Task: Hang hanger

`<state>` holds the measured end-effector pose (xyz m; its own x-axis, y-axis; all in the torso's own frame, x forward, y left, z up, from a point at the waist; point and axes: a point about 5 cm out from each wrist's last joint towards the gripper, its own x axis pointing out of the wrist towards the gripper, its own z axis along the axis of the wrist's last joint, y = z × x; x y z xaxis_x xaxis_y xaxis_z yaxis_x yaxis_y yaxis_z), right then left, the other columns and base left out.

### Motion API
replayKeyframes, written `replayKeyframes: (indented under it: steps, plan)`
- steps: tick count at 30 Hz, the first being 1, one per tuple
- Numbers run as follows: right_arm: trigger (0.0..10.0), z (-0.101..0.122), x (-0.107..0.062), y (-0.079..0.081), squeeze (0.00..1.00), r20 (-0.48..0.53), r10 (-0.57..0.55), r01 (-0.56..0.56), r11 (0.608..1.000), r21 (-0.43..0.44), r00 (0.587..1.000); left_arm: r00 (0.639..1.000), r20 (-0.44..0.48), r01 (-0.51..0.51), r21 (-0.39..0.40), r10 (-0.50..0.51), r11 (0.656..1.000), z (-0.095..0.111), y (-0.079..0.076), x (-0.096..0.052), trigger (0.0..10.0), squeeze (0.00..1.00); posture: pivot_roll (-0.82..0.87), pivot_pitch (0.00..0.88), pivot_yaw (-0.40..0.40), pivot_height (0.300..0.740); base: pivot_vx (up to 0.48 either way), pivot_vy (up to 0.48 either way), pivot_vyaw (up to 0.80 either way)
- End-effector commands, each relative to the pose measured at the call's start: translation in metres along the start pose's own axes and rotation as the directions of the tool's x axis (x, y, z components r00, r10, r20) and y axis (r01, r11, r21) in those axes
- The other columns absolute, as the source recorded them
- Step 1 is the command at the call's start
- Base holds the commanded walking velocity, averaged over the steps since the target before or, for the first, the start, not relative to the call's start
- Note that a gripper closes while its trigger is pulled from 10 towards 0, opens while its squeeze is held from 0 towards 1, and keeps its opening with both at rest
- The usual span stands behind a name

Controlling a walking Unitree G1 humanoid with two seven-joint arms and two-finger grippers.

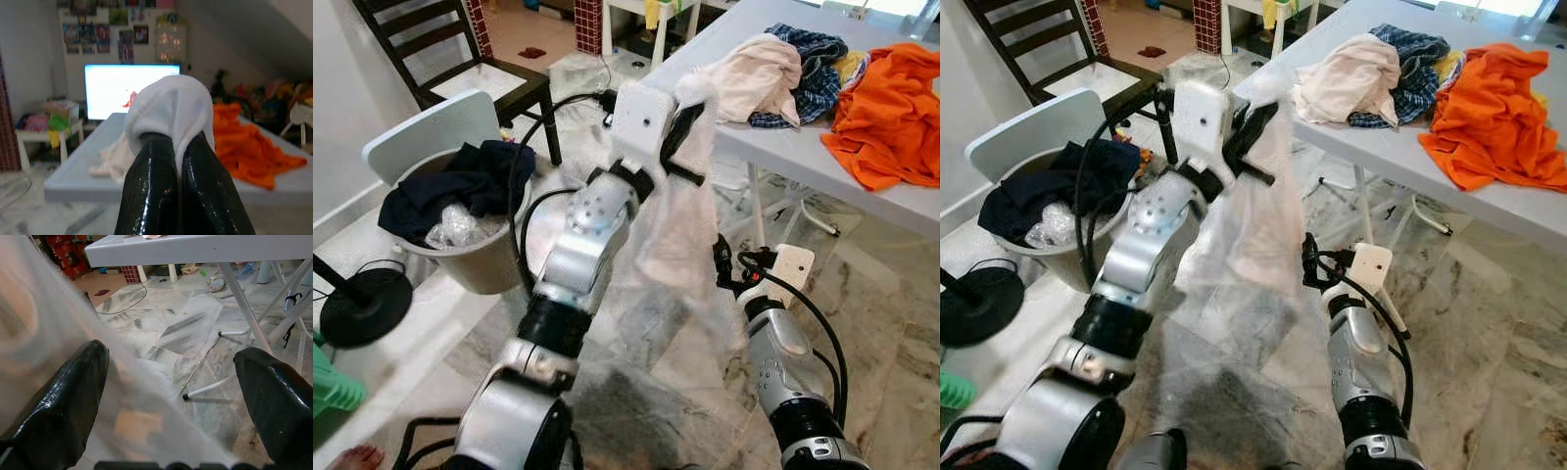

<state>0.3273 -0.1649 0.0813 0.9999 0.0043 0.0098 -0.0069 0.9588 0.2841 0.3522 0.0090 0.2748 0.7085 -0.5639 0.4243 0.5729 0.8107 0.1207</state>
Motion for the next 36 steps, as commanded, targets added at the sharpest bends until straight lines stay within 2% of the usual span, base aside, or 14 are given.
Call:
replayKeyframes:
  steps: [1, 2, 5, 6, 7, 8, 9, 10, 11, 12, 18, 22, 26, 36]
  plan:
    - [10.0, 0.005, 0.001, -0.003, 0.00, 0.022, -0.021, 0.021, 1.000, -0.021, 1.000, 1.000, 0.023, 0.006, 0.006, -0.006, 1.000, -0.001, 0.000, -0.002, 10.0, 0.00, 0.11, 0.129, -0.030, 0.740, 0.000, 0.000, 0.00]
    - [10.0, 0.005, 0.001, -0.003, 0.00, 0.022, -0.021, 0.021, 1.000, -0.021, 1.000, 1.000, 0.023, 0.006, 0.006, -0.006, 1.000, -0.001, 0.000, -0.002, 10.0, 0.00, 0.11, 0.129, -0.030, 0.740, 0.000, 0.000, 0.00]
    - [10.0, 0.002, 0.000, -0.008, 0.00, 0.010, -0.061, 0.061, 0.996, -0.057, 0.998, 0.998, -0.052, -0.031, 0.006, 0.032, 0.999, -0.027, 0.011, -0.029, 10.0, 0.00, 0.12, 0.138, -0.039, 0.740, 0.000, 0.000, 0.00]
    - [10.0, 0.001, -0.001, -0.011, 0.00, 0.004, -0.083, 0.083, 0.994, -0.076, 0.997, 0.994, -0.094, -0.058, 0.008, 0.058, 0.998, -0.040, 0.017, -0.042, 10.0, 0.00, 0.12, 0.142, -0.044, 0.740, 0.000, 0.000, 0.00]
    - [10.0, -0.001, -0.001, -0.016, 0.00, -0.003, -0.123, 0.122, 0.988, -0.099, 0.992, 0.979, -0.170, -0.108, 0.021, 0.110, 0.994, -0.061, 0.028, -0.068, 10.0, 0.00, 0.13, 0.146, -0.051, 0.740, 0.000, 0.000, 0.00]
    - [10.0, -0.001, -0.001, -0.016, 0.00, -0.003, -0.123, 0.122, 0.988, -0.099, 0.992, 0.979, -0.170, -0.108, 0.021, 0.110, 0.994, -0.061, 0.028, -0.068, 10.0, 0.00, 0.13, 0.146, -0.051, 0.740, 0.000, 0.000, 0.00]
    - [10.0, -0.001, -0.002, -0.020, 0.00, -0.008, -0.152, 0.151, 0.982, -0.112, 0.988, 0.964, -0.222, -0.147, 0.032, 0.150, 0.989, -0.075, 0.035, -0.088, 10.0, 0.00, 0.14, 0.153, -0.061, 0.740, 0.000, 0.000, 0.00]
    - [10.0, -0.001, -0.002, -0.020, 0.00, -0.008, -0.152, 0.151, 0.982, -0.112, 0.988, 0.964, -0.222, -0.147, 0.032, 0.150, 0.989, -0.075, 0.035, -0.088, 10.0, 0.00, 0.14, 0.153, -0.061, 0.740, 0.000, 0.000, 0.00]
    - [10.0, -0.002, -0.002, -0.022, 0.00, -0.012, -0.166, 0.164, 0.980, -0.116, 0.986, 0.951, -0.253, -0.176, 0.032, 0.178, 0.984, -0.084, 0.039, -0.100, 10.0, 0.00, 0.14, 0.153, -0.061, 0.740, 0.000, 0.000, 0.00]
    - [10.0, -0.004, -0.002, -0.026, 0.00, -0.027, -0.188, 0.184, 0.976, -0.117, 0.982, 0.906, -0.337, -0.258, 0.039, 0.256, 0.965, -0.104, 0.049, -0.132, 10.0, 0.00, 0.16, 0.158, -0.072, 0.740, 0.000, 0.000, 0.00]
    - [10.0, -0.006, 0.002, -0.025, 0.00, -0.055, -0.186, 0.178, 0.976, -0.124, 0.981, 0.792, -0.482, -0.374, 0.104, 0.375, 0.922, -0.136, 0.063, -0.200, 10.0, 0.00, 0.18, 0.168, -0.100, 0.740, 0.000, 0.000, 0.00]
    - [10.0, -0.007, 0.003, -0.024, 0.00, -0.063, -0.171, 0.162, 0.979, -0.126, 0.983, 0.767, -0.502, -0.400, 0.112, 0.400, 0.909, -0.138, 0.069, -0.218, 10.0, 0.00, 0.18, 0.169, -0.100, 0.740, 0.000, 0.000, -0.52]
    - [10.0, -0.008, 0.001, -0.025, 0.00, -0.056, -0.169, 0.162, 0.980, -0.116, 0.984, 0.768, -0.499, -0.419, 0.084, 0.402, 0.904, -0.137, 0.077, -0.227, 10.0, 0.00, 0.17, 0.165, -0.090, 0.740, 0.000, 0.000, -0.80]
    - [10.0, -0.015, -0.003, -0.020, 0.00, -0.069, -0.145, 0.138, 0.985, -0.105, 0.987, 0.804, -0.466, -0.406, 0.024, 0.369, 0.914, -0.132, 0.084, -0.215, 10.0, 0.00, 0.15, 0.164, -0.079, 0.740, 0.051, 0.000, -0.80]
